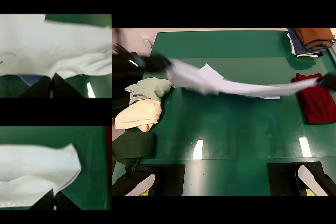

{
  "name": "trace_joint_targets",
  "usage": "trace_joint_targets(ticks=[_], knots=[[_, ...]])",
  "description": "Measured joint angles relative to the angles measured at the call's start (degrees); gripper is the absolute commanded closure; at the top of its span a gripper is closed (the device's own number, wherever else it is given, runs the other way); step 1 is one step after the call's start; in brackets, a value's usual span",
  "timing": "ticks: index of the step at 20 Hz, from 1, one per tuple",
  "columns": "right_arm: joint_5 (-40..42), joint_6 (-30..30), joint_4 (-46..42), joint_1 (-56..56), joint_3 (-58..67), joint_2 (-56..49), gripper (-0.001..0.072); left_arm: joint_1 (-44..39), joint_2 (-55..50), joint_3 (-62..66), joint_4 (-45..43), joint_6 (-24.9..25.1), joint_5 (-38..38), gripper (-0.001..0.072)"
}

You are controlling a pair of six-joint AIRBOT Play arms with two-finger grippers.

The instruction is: Fold the shirts.

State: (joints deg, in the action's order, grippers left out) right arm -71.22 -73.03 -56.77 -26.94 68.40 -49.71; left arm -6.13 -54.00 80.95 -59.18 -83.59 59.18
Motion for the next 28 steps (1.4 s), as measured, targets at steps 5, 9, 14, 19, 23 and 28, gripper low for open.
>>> trace_joint_targets(ticks=[5, 9, 14, 19, 23, 28], knots=[[-1.07, -1.01, -2.43, -0.07, 23.54, 5.77, 0.0694, -0.02, 4.44, 27.93, -4.42, -0.35, -0.63, 0.0685], [-4.92, -3.65, -4.90, -0.13, 38.49, 4.87, 0.0695, 0.00, 5.16, 37.38, -7.78, -1.27, -2.32, 0.0685], [-11.30, -6.62, -5.88, 0.04, 47.08, -1.31, 0.0695, -0.02, 2.82, 31.91, -13.33, -3.76, -0.33, 0.0683], [-13.49, -8.57, -9.35, 8.11, 37.97, -11.93, 0.0695, -0.07, -6.97, 18.64, -16.13, -5.40, 4.74, 0.0683], [-13.81, -9.46, -17.03, 15.39, 28.22, -23.43, 0.0695, -0.07, -19.58, 9.51, -16.74, -6.51, 3.93, 0.0683], [-9.73, -10.25, -19.43, 17.40, 26.95, -37.77, 0.0695, 0.02, -33.16, 6.95, -15.19, -6.93, -2.38, 0.0684]])
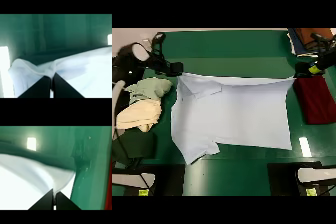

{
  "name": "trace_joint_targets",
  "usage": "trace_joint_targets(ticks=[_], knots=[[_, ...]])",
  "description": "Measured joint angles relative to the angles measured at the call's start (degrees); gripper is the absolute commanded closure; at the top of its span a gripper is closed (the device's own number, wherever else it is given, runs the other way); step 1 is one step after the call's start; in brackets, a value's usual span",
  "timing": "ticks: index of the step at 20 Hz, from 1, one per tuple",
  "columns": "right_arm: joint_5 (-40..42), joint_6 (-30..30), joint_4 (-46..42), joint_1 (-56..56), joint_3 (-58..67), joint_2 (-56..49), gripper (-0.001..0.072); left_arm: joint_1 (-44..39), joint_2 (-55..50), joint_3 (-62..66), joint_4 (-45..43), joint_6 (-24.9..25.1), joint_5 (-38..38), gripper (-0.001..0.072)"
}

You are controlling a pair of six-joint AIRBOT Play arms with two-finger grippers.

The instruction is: Fold the shirts.

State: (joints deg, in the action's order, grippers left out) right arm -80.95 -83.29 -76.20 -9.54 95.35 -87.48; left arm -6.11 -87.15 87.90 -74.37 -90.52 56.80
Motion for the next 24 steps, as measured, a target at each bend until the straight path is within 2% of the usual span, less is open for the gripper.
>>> trace_joint_targets(ticks=[4, 7, 12, 15, 16, 17, 18, 20, 24], knots=[[0.63, -0.09, 2.75, -0.50, 6.84, -7.85, 0.0695, 2.01, -4.94, 3.74, 2.60, 0.44, -1.68, 0.0683], [-1.62, 1.36, 3.63, -1.01, 8.46, -9.22, 0.0695, 4.31, -6.05, 6.67, 5.27, 3.17, 1.44, 0.0683], [-2.78, 2.91, 2.93, -1.38, -0.61, -5.75, 0.0695, 5.68, -6.73, 4.72, 6.56, 8.11, 12.31, 0.0683], [-1.05, 3.26, 2.71, -1.11, -7.58, -3.41, 0.0694, 5.81, -6.84, 0.17, 6.84, 9.44, 15.56, 0.0683], [-0.31, 3.30, 2.89, -0.90, -9.79, -2.56, 0.0673, 5.84, -6.82, -1.09, 6.97, 9.53, 16.24, 0.0680], [0.42, 3.30, 3.19, -0.76, -11.65, -1.90, 0.0474, 5.84, -6.84, -2.21, 6.91, 9.46, 16.90, 0.0520], [1.07, 3.34, 3.37, -0.72, -13.20, -1.29, 0.0308, 5.88, -6.80, -2.93, 6.86, 9.16, 17.38, 0.0147], [2.12, 3.45, 4.04, -0.81, -15.21, 0.17, 0.0302, 5.92, -6.23, -3.91, 6.47, 8.07, 18.67, 0.0208], [-0.13, 3.69, 4.50, -2.25, -16.92, 5.01, 0.0303, 5.92, 0.87, -8.33, 1.75, 6.05, 21.24, 0.0208]])
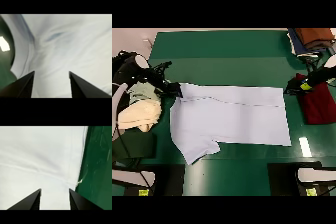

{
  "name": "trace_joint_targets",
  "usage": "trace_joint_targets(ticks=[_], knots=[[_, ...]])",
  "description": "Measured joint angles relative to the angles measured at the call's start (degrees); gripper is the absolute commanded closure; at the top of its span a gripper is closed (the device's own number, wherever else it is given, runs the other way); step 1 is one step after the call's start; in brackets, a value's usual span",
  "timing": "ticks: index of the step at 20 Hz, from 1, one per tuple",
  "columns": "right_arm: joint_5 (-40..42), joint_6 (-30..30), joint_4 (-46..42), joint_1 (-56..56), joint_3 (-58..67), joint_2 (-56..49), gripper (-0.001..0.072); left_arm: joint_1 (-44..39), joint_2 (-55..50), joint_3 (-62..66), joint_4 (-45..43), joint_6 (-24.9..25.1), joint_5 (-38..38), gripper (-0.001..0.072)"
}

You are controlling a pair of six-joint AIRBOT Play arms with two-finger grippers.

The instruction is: Fold the shirts.

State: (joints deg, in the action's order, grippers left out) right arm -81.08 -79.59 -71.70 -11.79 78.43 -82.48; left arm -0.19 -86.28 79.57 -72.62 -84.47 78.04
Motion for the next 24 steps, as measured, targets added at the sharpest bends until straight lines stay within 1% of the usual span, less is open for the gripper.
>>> trace_joint_targets(ticks=[2, 5, 8, 10, 14, 19, 20, 21, 23, 24], knots=[[-1.73, 0.09, 0.02, -0.81, -0.26, 3.50, 0.0303, 0.00, 6.78, -6.60, -2.78, -1.44, 0.11, 0.0208], [-2.71, 0.20, 0.15, -1.09, -0.46, 8.63, 0.0304, 0.00, 18.16, -20.44, -4.76, -3.67, 0.15, 0.0208], [-1.60, 0.22, 0.17, 0.13, -0.55, 12.70, 0.0303, 0.00, 28.35, -34.42, -5.38, -6.60, -0.02, 0.0208], [-0.79, 0.22, 0.17, 1.22, -0.55, 14.29, 0.0304, 0.00, 32.74, -41.40, -4.20, -8.09, -0.83, 0.0208], [-0.11, 0.22, 0.15, 2.71, -0.57, 15.54, 0.0303, 0.02, 36.26, -50.69, 1.38, -9.38, -3.39, 0.0208], [-0.09, 0.22, 0.13, 3.13, -0.57, 15.96, 0.0304, 0.04, 37.38, -55.87, 9.66, -9.07, -8.41, 0.0210], [-0.24, 0.22, 0.11, 3.15, -0.57, 15.96, 0.0304, 0.00, 37.44, -56.24, 11.08, -8.85, -9.53, 0.0304], [-0.76, 0.28, -0.07, 3.04, -0.59, 16.00, 0.0304, -0.04, 37.51, -56.61, 12.07, -8.61, -11.13, 0.0509], [-1.99, 0.68, -0.24, 1.51, -1.40, 16.33, 0.0304, 0.00, 37.46, -56.98, 13.35, -7.63, -13.22, 0.0683], [-2.54, 0.79, -0.31, 0.33, -2.58, 16.81, 0.0304, 0.02, 37.51, -57.05, 14.82, -6.88, -13.81, 0.0684]])
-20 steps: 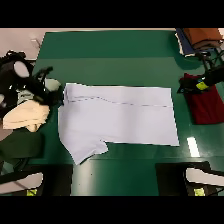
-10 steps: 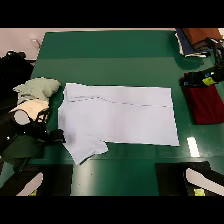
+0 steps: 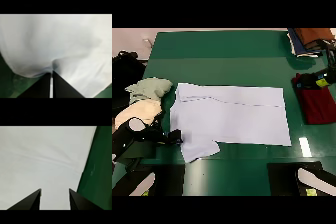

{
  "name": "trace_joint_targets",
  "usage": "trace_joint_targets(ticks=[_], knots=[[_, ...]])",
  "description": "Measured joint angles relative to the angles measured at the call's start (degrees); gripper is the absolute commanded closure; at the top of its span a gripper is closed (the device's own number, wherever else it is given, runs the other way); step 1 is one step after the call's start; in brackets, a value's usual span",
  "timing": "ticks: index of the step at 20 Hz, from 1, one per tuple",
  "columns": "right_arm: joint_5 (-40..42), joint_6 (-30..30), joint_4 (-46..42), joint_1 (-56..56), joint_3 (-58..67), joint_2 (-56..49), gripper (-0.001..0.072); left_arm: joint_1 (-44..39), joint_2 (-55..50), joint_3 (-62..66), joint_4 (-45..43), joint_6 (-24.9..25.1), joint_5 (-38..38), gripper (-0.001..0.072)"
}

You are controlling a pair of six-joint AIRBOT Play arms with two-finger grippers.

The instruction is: Fold the shirts.

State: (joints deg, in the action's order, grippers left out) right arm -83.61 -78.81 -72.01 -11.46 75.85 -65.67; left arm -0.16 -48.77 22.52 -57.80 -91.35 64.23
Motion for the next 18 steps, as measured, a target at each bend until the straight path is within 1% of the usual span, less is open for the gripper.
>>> trace_joint_targets(ticks=[3, 4, 5, 7, 8, 9, 11, 12, 16, 17, 18], knots=[[-1.14, 0.68, -0.42, -5.97, -7.23, 2.64, 0.0301, 0.00, 0.02, 0.31, 2.14, 1.68, 0.42, 0.0685], [-1.86, 1.05, -0.85, -8.59, -10.99, 3.85, 0.0277, -0.04, 0.02, 0.81, 2.78, 2.32, 0.55, 0.0685], [-2.73, 1.46, -1.57, -11.32, -15.12, 5.01, 0.0180, -0.07, 0.04, 1.42, 2.97, 2.99, 1.01, 0.0685], [-3.39, 2.12, -2.12, -16.65, -23.67, 6.82, 0.0182, -0.04, 0.04, 2.91, 3.43, 4.28, 1.64, 0.0685], [-3.61, 2.47, -2.23, -18.86, -27.71, 7.39, 0.0195, -0.07, 0.04, 3.63, 3.52, 4.74, 1.97, 0.0684], [-3.54, 2.71, -2.29, -20.85, -31.80, 7.82, 0.0234, -0.07, 0.02, 4.33, 3.56, 5.16, 2.21, 0.0685], [-2.64, 3.02, -2.14, -23.28, -38.53, 8.37, 0.0241, -0.07, 0.02, 5.29, 3.54, 5.73, 2.45, 0.0685], [-2.05, 3.13, -1.60, -24.02, -41.22, 8.52, 0.0274, -0.07, 0.04, 5.60, 3.23, 5.81, 2.56, 0.0685], [1.49, 3.58, 3.32, -25.49, -48.26, 8.85, 0.0285, -0.07, 0.02, 6.19, 1.07, 6.19, 3.32, 0.0685], [1.95, 3.82, 4.68, -25.59, -49.16, 8.92, 0.0308, -0.07, 0.02, 6.23, 0.66, 6.23, 3.41, 0.0685], [2.43, 3.96, 5.55, -25.57, -49.77, 8.92, 0.0391, -0.07, 0.02, 6.29, 0.31, 6.29, 3.52, 0.0684]])
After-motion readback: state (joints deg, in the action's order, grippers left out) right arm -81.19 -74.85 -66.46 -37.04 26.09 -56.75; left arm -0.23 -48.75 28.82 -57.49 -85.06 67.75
